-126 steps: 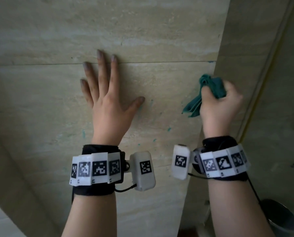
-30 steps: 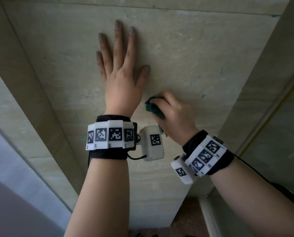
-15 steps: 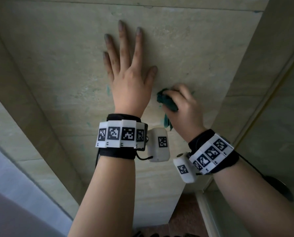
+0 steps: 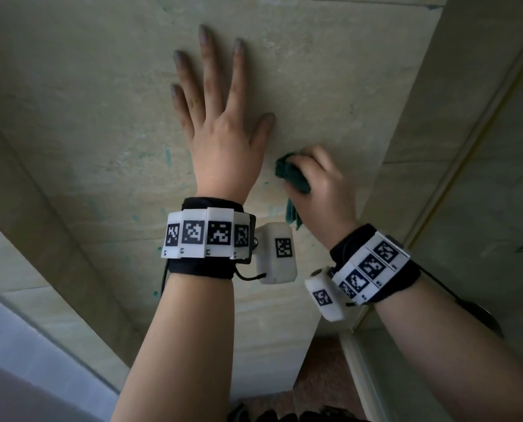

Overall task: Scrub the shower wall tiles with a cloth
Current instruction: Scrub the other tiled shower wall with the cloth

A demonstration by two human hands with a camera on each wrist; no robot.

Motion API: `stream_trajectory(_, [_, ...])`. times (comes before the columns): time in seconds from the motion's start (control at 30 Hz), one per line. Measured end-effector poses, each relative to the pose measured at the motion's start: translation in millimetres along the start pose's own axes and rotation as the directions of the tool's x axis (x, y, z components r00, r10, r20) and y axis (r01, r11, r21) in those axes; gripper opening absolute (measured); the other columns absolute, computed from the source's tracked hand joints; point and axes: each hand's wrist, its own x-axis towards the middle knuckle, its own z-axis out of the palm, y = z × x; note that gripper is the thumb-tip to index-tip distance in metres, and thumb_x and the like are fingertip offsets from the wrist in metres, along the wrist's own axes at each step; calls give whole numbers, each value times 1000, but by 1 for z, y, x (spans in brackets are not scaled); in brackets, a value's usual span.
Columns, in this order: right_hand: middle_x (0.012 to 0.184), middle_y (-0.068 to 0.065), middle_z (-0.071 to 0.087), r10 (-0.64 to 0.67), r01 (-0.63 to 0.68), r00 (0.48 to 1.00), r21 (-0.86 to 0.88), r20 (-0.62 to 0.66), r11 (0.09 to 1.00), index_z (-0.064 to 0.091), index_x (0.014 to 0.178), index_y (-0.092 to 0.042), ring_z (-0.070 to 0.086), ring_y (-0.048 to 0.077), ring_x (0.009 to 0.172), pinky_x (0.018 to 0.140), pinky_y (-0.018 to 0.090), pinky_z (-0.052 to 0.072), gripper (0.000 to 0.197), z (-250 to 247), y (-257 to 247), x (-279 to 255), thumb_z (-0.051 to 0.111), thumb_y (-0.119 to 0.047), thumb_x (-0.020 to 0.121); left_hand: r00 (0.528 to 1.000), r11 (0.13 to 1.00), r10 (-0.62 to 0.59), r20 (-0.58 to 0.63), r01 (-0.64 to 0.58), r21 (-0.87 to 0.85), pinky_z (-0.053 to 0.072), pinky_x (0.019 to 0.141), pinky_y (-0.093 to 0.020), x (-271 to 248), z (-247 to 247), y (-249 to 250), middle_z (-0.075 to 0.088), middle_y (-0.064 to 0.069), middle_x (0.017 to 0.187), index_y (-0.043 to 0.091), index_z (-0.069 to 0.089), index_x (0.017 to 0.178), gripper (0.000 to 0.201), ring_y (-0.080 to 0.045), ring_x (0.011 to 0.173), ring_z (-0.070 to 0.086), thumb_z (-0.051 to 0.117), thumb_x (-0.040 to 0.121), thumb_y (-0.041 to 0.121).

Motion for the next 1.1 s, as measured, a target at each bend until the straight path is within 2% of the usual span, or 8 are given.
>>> stream_trajectory(0.07, [101, 17, 61, -1, 1, 1000, -4, 2, 1000, 67, 102, 1, 62, 29, 76, 60, 32, 52, 24, -10, 3, 9, 67, -7, 80, 1000, 1000, 0, 0, 0, 0, -6, 116, -48, 0, 2, 3, 6, -20, 159, 17, 18, 153, 76, -47, 144, -3, 54, 91, 41])
stream_trajectory(0.3, [101, 23, 60, 130, -125, 897, 41, -422, 991, 67, 98, 4, 58, 23, 93, 83, 8, 37, 30, -54, 25, 78, 56, -15, 78, 1000, 1000, 24, -20, -24, 7, -7, 115, -47, 2, 7, 4, 6, -19, 159, 18, 18, 153, 74, -46, 144, -3, 54, 93, 44])
stream_trajectory(0.43, [107, 26, 61, -41, 32, 985, -58, -169, 998, 67, 104, 3, 64, 35, 83, 71, 31, 54, 31, -21, 14, 27, 59, -16, 80, 1000, 1000, 22, -20, -22, 2, -7, 115, -47, 1, 7, 4, 6, -19, 160, 19, 18, 153, 76, -45, 144, -3, 54, 92, 45])
stream_trajectory(0.57, [103, 18, 60, -104, 107, 991, -21, 86, 994, 66, 104, 1, 62, 29, 70, 58, 34, 55, 28, -15, 14, 10, 57, -17, 84, 999, 1000, 22, -28, -22, 2, -7, 115, -46, 2, 8, 6, 5, -18, 160, 20, 18, 153, 77, -45, 144, -3, 55, 91, 46])
stream_trajectory(0.73, [102, 23, 60, 85, -83, 928, 21, -362, 996, 67, 100, 3, 58, 22, 90, 79, 11, 37, 28, -60, 33, 70, 61, -15, 79, 998, 999, 28, -50, -28, -15, -5, 116, -45, 2, 9, 9, 8, -18, 159, 18, 21, 153, 75, -45, 144, -1, 57, 91, 42])
stream_trajectory(0.83, [102, 24, 59, 107, -92, 885, 54, -453, 994, 66, 98, 4, 58, 20, 91, 83, 4, 37, 27, -61, 39, 74, 59, -13, 78, 998, 999, 39, -46, -39, -12, -3, 116, -47, 1, 10, 9, 9, -18, 159, 18, 23, 152, 74, -45, 144, -1, 58, 91, 40])
stream_trajectory(1.0, [104, 21, 60, -18, 18, 993, -3, -118, 1000, 66, 102, 4, 61, 23, 81, 70, 26, 54, 31, -19, 36, 6, 60, -20, 83, 998, 998, 57, -15, -57, -17, -4, 116, -47, -3, 13, 11, 7, -17, 160, 18, 22, 153, 75, -44, 144, -1, 58, 91, 41])
stream_trajectory(1.1, [102, 17, 60, -48, 48, 999, 0, 21, 999, 66, 99, 1, 62, 26, 75, 60, 33, 54, 27, -25, 34, 4, 59, -21, 84, 998, 998, 54, -19, -54, -19, -6, 115, -45, -2, 13, 12, 7, -18, 159, 18, 21, 153, 76, -45, 144, -2, 58, 91, 42])
